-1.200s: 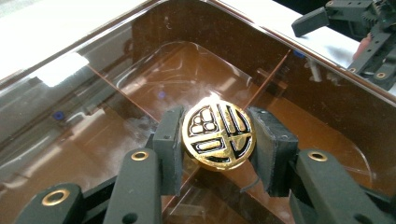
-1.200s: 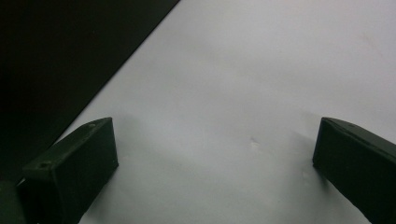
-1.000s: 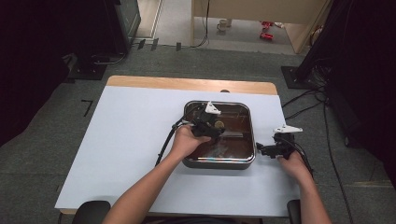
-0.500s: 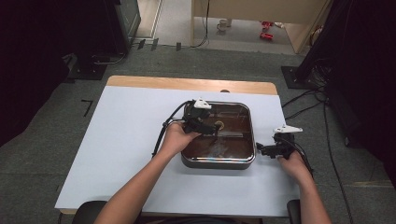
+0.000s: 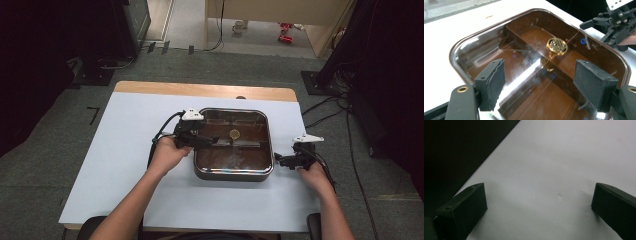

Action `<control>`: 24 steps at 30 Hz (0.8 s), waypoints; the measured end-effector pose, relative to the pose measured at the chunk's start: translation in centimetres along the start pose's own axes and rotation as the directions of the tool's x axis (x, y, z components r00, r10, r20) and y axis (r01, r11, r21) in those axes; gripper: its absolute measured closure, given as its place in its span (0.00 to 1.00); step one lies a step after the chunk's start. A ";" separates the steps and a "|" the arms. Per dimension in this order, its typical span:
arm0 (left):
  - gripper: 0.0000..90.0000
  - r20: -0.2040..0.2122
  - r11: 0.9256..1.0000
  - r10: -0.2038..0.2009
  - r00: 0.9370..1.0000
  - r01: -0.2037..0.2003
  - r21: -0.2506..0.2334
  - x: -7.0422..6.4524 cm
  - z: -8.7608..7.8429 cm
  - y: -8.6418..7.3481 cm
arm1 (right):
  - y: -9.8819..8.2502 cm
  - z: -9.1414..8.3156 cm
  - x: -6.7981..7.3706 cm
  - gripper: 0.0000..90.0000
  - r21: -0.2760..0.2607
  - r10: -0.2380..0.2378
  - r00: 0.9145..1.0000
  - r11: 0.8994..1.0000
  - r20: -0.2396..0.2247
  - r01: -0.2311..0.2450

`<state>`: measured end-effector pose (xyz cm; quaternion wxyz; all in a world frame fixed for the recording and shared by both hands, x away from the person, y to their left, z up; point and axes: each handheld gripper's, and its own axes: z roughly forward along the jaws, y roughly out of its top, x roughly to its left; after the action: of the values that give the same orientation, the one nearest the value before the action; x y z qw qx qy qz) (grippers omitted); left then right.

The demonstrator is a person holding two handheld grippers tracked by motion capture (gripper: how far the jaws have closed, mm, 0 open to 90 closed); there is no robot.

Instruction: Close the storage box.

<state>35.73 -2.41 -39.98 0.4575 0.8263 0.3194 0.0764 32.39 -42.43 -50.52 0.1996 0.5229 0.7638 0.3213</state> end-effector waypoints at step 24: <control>0.28 -0.143 0.997 -0.054 0.988 0.046 -0.057 1.3 -6.5 -6.2 | 0.0 0.0 0.0 0.00 0.000 0.000 1.000 1.000 -0.001 0.000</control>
<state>31.19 5.29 -41.55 0.4568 0.7977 0.3704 0.1332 32.39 -42.45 -50.51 0.1993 0.5228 0.7639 0.3215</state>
